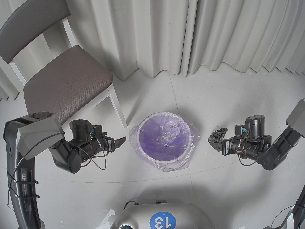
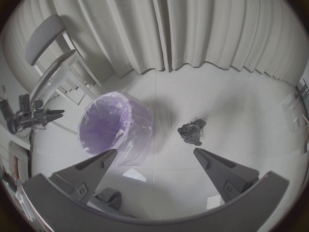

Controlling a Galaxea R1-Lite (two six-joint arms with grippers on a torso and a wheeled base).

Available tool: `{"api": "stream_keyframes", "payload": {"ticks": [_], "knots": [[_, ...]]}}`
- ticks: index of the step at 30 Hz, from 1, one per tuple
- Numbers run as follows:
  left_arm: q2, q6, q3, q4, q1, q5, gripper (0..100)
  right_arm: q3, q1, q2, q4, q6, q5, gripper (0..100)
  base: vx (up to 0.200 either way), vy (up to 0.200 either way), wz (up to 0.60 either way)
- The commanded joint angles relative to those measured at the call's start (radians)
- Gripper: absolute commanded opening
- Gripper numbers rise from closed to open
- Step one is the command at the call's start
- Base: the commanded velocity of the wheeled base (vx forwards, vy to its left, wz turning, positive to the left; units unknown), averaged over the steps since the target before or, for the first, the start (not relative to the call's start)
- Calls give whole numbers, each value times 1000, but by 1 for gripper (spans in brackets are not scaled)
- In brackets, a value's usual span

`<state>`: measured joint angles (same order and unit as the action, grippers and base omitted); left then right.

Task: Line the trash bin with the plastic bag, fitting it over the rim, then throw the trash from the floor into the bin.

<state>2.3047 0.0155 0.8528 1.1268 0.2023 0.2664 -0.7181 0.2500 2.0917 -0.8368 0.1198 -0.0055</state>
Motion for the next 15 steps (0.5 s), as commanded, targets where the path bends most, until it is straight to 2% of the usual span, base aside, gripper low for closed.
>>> {"api": "stream_keyframes", "payload": {"ticks": [1, 7, 10, 15], "knots": [[-120, 4, -189, 153, -18, -9, 100, -208, -3, 246, 4, 46, 1, 100, 0, 0, 0], [-202, 43, -258, 172, -55, -9, 100, -423, -8, 375, 107, 47, 1, 100, 0, 0, 0], [-211, 49, -285, 226, -104, -9, 100, -547, -29, 419, 197, 46, 2, 100, 0, 0, 0], [-212, 50, -307, 268, -127, -6, 100, -666, -51, 462, 278, 47, 44, 100, 0, 0, 0]]}}
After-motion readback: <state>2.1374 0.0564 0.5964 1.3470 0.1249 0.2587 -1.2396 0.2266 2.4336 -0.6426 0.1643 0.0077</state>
